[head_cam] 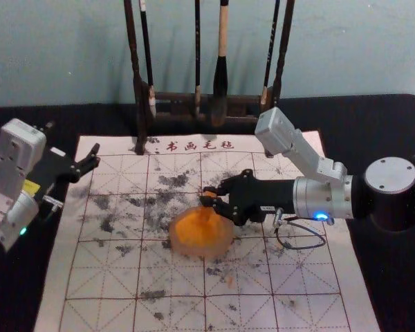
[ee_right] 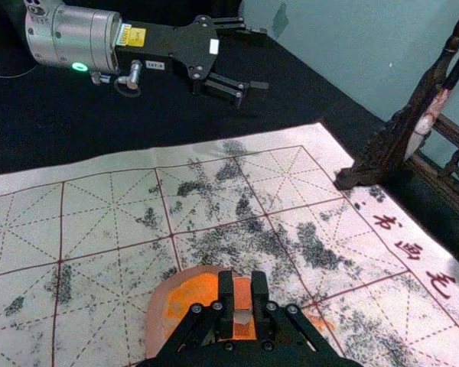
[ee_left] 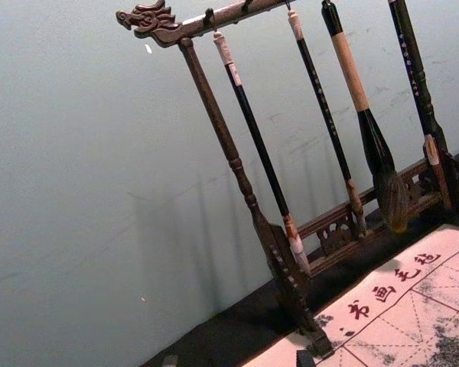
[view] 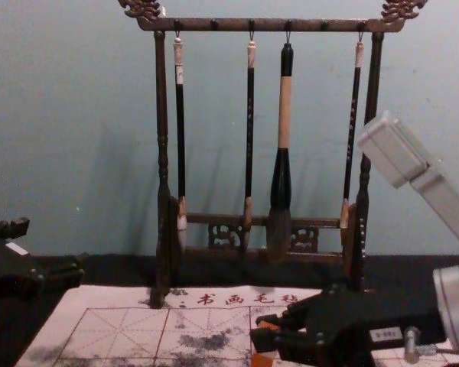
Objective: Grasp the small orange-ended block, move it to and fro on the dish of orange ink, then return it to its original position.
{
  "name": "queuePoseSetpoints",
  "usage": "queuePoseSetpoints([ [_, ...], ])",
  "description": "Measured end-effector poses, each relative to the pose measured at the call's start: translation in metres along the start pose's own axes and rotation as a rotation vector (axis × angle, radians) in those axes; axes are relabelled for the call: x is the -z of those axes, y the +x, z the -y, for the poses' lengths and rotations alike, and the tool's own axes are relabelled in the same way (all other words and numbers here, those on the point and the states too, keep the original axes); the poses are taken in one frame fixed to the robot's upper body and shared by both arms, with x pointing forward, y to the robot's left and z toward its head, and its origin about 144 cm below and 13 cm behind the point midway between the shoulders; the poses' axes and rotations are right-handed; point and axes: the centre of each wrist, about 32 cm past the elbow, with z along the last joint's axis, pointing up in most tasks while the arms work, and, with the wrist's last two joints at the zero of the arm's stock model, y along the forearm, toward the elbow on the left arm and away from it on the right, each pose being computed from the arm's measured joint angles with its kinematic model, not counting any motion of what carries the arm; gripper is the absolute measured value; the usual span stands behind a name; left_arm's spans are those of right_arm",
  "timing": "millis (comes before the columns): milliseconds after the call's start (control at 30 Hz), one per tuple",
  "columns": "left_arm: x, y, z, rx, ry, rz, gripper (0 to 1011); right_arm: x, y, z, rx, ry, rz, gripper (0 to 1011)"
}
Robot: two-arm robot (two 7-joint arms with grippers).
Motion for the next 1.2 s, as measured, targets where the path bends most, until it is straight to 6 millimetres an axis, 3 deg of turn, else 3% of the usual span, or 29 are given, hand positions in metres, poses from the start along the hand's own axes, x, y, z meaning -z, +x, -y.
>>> queuePoseSetpoints([
  [800,0.0,0.0,0.0,0.0,0.0,0.0,1001,0.006,-0.009,0.02,-0.03,-0.002,0.007,144],
  [1200,0.0,0.0,0.0,0.0,0.0,0.0,1001,0.005,-0.016,0.011,-0.068,0.013,0.002,144],
])
